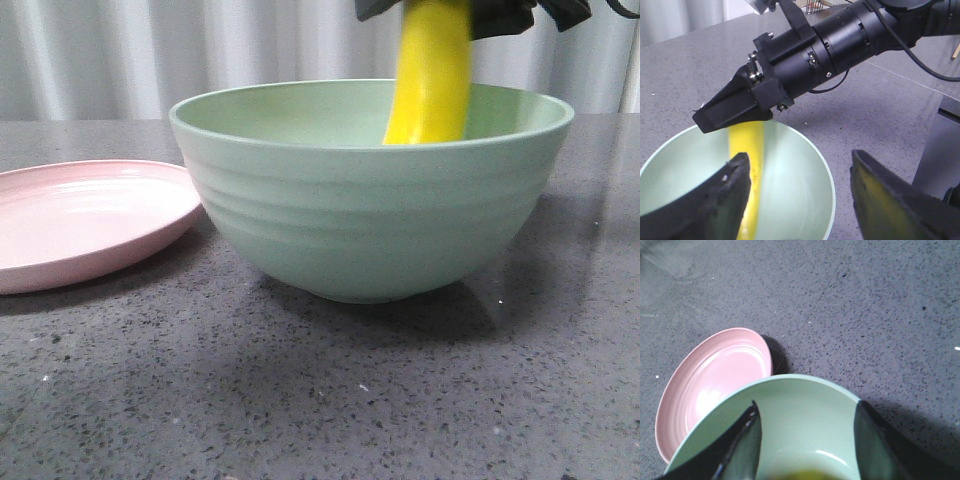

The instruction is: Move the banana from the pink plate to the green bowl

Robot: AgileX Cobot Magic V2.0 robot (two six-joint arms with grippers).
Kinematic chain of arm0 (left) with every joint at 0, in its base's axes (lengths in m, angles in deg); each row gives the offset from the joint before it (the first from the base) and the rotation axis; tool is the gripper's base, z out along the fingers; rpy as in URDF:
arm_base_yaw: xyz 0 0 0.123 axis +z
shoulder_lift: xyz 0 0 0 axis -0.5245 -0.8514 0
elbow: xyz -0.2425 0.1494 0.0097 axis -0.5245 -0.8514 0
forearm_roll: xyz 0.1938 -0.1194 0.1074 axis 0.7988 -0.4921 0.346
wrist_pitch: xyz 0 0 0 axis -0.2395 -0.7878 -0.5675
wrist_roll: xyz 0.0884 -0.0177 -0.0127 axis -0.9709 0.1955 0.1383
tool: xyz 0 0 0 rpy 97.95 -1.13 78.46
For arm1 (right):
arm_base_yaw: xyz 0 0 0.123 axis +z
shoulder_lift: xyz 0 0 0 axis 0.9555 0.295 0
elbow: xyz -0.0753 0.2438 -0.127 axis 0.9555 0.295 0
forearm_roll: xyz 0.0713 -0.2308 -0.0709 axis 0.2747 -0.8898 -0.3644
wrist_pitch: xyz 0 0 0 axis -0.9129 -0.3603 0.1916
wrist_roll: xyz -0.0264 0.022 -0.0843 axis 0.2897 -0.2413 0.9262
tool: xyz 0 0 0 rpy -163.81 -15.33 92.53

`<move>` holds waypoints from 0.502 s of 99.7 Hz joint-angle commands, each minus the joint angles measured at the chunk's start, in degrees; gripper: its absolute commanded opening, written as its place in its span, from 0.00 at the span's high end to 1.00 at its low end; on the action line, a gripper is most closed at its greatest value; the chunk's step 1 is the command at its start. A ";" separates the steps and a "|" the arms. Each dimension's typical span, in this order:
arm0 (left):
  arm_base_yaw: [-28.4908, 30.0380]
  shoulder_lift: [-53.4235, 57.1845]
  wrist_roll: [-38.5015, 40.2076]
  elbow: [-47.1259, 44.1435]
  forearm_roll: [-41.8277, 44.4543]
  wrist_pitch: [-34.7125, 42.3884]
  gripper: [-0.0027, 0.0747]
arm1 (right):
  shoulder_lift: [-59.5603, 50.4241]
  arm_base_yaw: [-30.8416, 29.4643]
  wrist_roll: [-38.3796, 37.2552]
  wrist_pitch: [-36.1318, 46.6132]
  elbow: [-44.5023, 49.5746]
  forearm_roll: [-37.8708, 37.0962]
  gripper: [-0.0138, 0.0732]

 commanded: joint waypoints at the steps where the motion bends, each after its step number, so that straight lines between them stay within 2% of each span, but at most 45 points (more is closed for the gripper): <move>1: -0.10 1.15 -0.07 2.08 -1.26 4.18 0.45 | -1.57 -0.07 0.77 1.49 -1.81 1.50 0.45; 23: -0.10 1.15 -0.07 2.08 -1.26 4.08 0.45 | -2.94 -0.92 1.36 5.31 -2.41 0.33 0.45; 35: -0.10 1.25 -0.07 2.08 -1.26 4.42 0.47 | -5.26 -1.06 1.43 5.89 -2.76 -6.24 0.45; 42: -0.10 1.25 -0.07 2.08 -1.26 4.88 0.54 | -6.99 -1.06 1.43 4.77 -2.76 -10.56 0.48; 50: -0.10 1.25 -0.07 2.08 -1.26 4.86 0.70 | -8.89 -1.06 1.43 2.43 -2.76 -13.06 0.57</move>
